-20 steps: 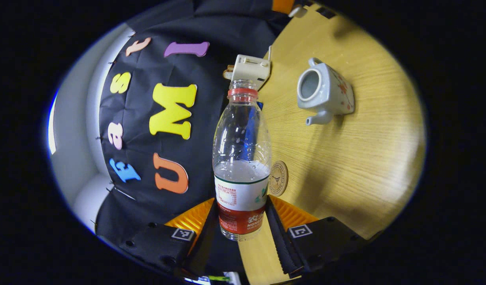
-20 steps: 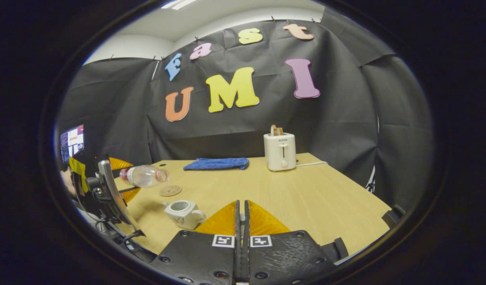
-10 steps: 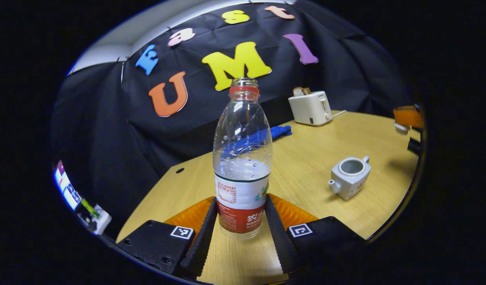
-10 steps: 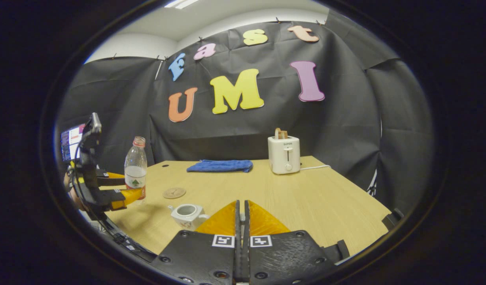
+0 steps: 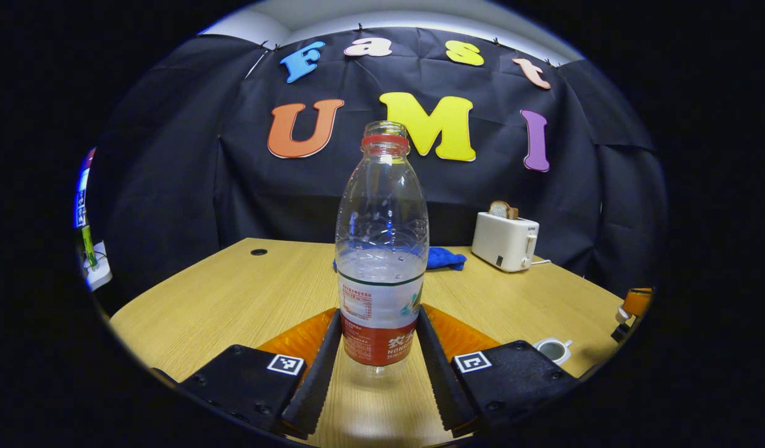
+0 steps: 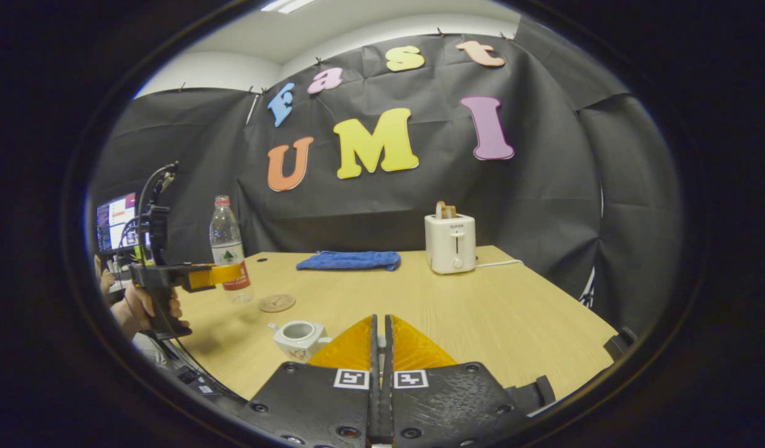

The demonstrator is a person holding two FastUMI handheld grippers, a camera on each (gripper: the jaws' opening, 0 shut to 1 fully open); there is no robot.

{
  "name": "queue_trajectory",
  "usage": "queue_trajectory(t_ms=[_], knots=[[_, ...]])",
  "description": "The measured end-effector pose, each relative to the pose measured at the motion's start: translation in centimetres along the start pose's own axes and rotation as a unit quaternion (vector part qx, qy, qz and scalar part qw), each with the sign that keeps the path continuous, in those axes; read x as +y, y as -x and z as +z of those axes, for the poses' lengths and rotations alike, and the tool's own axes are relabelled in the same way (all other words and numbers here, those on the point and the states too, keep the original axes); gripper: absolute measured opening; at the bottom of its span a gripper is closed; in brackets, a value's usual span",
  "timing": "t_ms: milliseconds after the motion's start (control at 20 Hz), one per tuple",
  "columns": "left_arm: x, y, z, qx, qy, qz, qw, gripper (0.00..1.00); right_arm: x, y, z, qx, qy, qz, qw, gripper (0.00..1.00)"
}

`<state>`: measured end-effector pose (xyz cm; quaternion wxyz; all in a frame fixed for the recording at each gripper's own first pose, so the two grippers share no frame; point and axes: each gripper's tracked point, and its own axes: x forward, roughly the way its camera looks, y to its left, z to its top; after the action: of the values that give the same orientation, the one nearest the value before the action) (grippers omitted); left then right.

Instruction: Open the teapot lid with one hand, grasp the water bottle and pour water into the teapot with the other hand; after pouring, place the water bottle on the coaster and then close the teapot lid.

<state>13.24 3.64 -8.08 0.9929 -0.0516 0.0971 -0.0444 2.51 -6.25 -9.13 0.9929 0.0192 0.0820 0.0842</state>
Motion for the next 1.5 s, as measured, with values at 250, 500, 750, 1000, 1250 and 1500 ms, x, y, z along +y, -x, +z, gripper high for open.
queue_trajectory(t_ms=[250,500,750,1000,1250,1500], knots=[[0.8,-4.3,0.0,-0.008,0.025,-0.003,1.000,0.72,-1.0,0.4,-0.1,0.000,-0.001,-0.009,1.000,0.00],[1.0,-6.8,-2.0,0.019,0.020,0.009,1.000,0.74,-1.7,0.3,-0.6,0.006,-0.006,-0.015,1.000,0.00],[0.0,-7.0,-2.7,0.016,-0.016,-0.001,1.000,0.74,-1.5,0.0,-1.3,0.013,-0.007,-0.012,1.000,0.00],[-0.4,-7.1,-3.0,0.013,-0.026,-0.006,1.000,0.78,-1.2,-0.1,-1.2,0.014,-0.002,-0.010,1.000,0.00],[-0.7,-7.0,-3.1,0.018,-0.023,-0.012,1.000,0.82,-0.9,-0.2,-1.3,0.015,-0.002,-0.009,1.000,0.00],[0.0,-6.5,-3.5,0.028,-0.015,0.004,0.999,0.97,-0.4,-0.3,-1.1,0.014,0.003,-0.005,1.000,0.00]])
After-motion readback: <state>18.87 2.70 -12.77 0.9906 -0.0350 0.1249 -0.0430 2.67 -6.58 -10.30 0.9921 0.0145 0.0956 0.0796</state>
